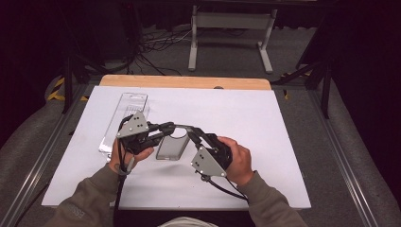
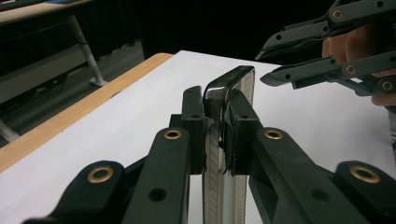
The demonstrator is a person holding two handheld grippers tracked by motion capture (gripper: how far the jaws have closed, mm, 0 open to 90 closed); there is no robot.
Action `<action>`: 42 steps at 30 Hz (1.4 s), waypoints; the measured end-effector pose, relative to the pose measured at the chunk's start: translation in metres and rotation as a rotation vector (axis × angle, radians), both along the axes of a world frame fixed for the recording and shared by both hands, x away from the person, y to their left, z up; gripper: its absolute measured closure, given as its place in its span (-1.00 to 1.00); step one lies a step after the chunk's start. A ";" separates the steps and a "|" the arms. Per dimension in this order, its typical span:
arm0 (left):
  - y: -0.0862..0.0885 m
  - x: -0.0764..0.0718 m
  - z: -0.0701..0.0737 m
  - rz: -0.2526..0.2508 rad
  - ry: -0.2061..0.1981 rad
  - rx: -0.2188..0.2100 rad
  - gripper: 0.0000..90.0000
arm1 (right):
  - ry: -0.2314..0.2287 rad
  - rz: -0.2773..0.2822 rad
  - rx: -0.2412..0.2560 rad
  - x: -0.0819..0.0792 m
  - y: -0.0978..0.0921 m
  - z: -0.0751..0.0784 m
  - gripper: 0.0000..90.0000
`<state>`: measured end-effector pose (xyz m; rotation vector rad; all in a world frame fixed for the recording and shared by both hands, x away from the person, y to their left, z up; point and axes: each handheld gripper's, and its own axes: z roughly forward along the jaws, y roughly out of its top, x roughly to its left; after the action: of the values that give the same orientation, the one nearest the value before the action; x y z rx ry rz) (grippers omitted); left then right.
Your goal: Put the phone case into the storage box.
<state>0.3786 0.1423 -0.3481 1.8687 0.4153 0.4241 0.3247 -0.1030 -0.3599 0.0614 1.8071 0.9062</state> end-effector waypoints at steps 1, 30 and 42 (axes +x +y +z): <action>0.000 0.000 0.000 0.002 -0.002 -0.002 0.80 | 0.012 0.002 0.012 0.000 -0.001 0.000 0.68; 0.009 0.000 0.002 0.022 -0.005 -0.034 0.79 | 0.223 0.039 0.179 0.007 -0.025 -0.006 0.13; 0.011 0.000 0.003 0.024 -0.008 -0.035 0.80 | 0.257 0.033 0.195 0.007 -0.029 -0.013 -0.03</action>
<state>0.3786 0.1536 -0.3450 1.8287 0.4377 0.4384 0.3319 -0.1324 -0.3728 0.2839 1.9535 1.1383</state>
